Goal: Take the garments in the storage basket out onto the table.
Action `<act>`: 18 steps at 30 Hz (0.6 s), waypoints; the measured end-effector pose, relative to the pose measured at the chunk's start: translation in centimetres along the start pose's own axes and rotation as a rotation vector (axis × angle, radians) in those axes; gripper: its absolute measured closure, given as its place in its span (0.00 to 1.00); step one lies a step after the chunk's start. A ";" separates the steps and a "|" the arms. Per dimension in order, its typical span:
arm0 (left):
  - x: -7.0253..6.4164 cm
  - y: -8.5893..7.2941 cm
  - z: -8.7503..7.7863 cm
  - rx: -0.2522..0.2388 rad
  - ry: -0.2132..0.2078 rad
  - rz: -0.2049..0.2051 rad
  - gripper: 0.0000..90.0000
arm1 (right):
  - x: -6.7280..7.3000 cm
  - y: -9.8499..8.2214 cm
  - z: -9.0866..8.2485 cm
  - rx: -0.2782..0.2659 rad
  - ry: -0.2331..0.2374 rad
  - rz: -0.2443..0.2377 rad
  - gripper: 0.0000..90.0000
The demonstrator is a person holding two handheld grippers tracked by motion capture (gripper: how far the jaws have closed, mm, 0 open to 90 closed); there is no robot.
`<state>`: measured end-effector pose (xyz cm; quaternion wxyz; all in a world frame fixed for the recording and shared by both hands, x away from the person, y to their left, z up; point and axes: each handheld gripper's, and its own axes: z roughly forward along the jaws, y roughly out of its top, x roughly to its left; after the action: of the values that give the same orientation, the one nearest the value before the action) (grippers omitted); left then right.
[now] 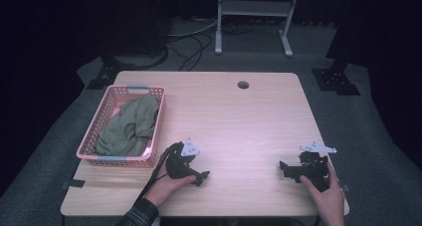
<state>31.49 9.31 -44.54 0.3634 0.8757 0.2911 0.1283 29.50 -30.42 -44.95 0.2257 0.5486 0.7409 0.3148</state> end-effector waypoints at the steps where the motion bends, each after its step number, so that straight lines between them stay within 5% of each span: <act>1: 0.0 0.0 0.0 0.000 0.000 0.001 0.00 | 0.0 0.0 0.0 0.000 0.000 0.000 0.00; 18: 0.4 0.5 -0.2 -0.012 -0.031 -0.026 0.00 | 0.0 0.0 0.0 0.000 0.000 0.001 0.00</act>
<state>31.93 9.43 -44.02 0.3745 0.8716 0.2959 0.1117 29.50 -30.42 -44.95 0.2255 0.5488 0.7408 0.3149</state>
